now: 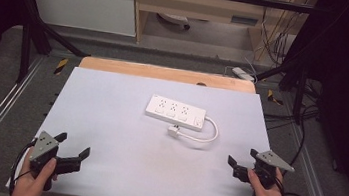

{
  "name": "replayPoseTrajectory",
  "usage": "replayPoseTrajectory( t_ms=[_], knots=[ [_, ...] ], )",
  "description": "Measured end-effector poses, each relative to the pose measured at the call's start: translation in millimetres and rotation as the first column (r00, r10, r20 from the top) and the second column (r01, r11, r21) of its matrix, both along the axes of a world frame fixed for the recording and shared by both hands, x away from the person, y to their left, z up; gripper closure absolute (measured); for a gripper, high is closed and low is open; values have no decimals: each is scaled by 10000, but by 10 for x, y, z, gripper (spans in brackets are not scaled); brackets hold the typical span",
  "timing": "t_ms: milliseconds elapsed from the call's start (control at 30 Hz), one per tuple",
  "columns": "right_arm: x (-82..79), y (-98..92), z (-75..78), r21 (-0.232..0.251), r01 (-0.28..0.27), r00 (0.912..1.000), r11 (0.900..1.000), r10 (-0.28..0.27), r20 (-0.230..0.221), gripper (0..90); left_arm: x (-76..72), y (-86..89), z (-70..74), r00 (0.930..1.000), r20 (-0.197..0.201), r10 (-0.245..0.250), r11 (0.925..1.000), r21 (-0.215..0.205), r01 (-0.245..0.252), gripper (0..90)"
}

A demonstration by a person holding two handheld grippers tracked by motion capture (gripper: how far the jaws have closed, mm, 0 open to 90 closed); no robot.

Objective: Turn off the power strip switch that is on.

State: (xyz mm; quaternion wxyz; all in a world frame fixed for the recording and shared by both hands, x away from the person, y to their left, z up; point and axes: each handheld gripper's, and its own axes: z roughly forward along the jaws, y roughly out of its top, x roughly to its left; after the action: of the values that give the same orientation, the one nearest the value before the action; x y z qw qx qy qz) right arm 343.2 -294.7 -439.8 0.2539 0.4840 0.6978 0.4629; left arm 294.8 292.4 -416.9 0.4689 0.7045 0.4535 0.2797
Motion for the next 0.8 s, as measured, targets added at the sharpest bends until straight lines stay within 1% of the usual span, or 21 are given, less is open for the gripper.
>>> replayPoseTrajectory(
  t_ms=[67,167,333,500,567,700,767,800],
  knots=[
    [0,5,9,24,-18,10000,10000,18,84,79,-2,4,4,10000,8,-16,10000,4,16,51],
    [-13,4,30,206,-27,9999,9998,24,167,79,-6,1,6,10000,45,-36,10000,-28,36,51],
    [-22,0,63,418,-73,9988,9991,52,479,58,-4,-2,9,9999,65,-91,10000,-10,91,51],
    [-37,19,108,471,-126,9974,9988,93,709,35,-6,-5,10,10000,70,-65,10000,-55,65,51],
    [-45,32,127,486,-111,9971,9988,74,763,29,-8,-6,11,9999,72,-78,10000,-52,79,50],
    [-46,38,130,477,-163,9976,9987,131,681,35,-7,-7,14,9999,86,-63,10000,1,63,51],
    [-49,34,140,535,-169,9970,9984,127,768,34,-6,-15,9,9999,65,-133,9999,-66,134,51],
    [-51,31,145,562,-148,9968,9983,103,792,34,-7,-12,10,9999,75,-120,9999,-19,120,51]
  ],
)
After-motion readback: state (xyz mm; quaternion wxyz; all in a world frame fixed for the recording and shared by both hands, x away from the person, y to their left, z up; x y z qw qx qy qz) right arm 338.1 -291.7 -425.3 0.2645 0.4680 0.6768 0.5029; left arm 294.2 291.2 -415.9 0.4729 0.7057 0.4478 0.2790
